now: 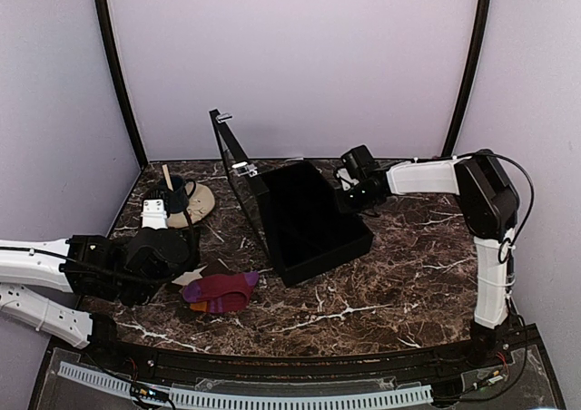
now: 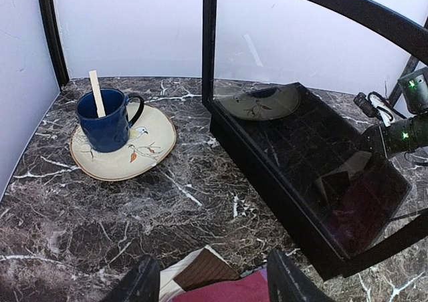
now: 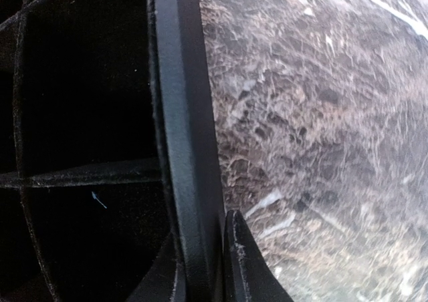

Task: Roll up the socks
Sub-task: Move the storage box to the corner of the board.

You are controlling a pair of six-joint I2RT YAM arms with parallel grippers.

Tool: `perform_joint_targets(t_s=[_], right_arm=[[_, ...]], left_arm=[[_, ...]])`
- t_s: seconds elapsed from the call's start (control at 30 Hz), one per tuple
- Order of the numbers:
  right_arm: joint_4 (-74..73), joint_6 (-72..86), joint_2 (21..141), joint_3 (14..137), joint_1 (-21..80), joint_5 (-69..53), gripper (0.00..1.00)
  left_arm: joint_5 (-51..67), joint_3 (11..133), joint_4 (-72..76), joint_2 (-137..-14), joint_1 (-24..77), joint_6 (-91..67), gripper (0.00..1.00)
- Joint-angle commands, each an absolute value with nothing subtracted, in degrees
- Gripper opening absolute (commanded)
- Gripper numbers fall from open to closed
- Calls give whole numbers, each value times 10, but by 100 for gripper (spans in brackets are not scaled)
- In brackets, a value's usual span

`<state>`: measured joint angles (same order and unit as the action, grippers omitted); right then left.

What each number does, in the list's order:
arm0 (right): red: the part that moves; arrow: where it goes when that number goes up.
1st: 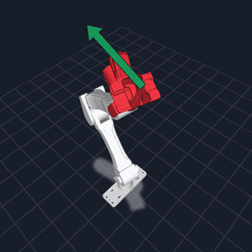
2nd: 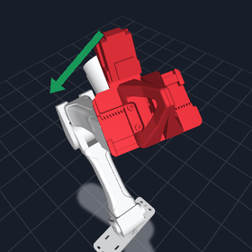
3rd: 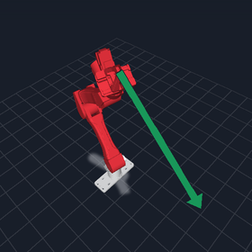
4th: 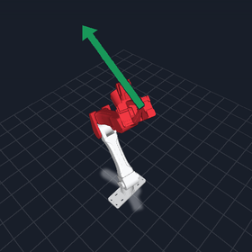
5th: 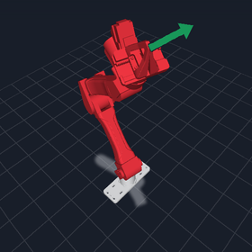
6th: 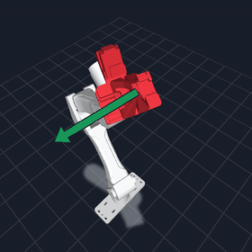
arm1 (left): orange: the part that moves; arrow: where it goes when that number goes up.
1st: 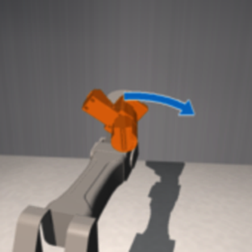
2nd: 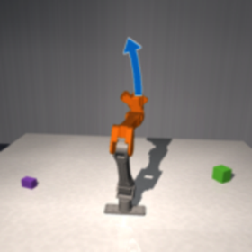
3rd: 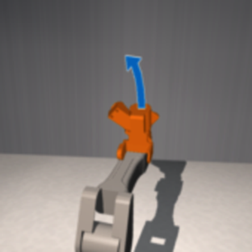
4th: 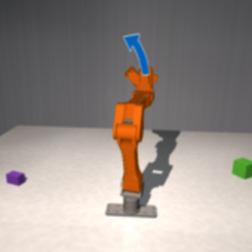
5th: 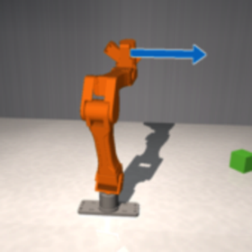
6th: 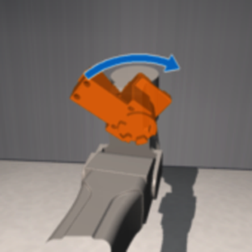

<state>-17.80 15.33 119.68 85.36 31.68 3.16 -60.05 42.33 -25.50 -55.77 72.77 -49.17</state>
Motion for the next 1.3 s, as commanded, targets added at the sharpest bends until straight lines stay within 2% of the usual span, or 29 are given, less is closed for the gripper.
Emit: perform_joint_targets(t_s=[0.0, 0.37, 0.6, 0.87, 1.1, 1.27], right_arm=[[-186, 295, 1165, 819, 318, 121, 0], [-188, 515, 1096, 716, 334, 222, 0], [-235, 702, 1094, 705, 372, 295, 0], [-393, 908, 1165, 847, 437, 378, 0], [-554, 1033, 1288, 1051, 480, 398, 0], [-588, 1113, 1342, 1130, 505, 395, 0]], left_arm=[[-599, 445, -280, -547, 735, -488, 57], [-564, 454, -279, -518, 739, -445, 57], [-544, 441, -288, -466, 739, -419, 57], [-497, 432, -285, -390, 739, -361, 58], [-465, 421, -259, -357, 739, -310, 59], [-459, 419, -247, -355, 739, -293, 59]])
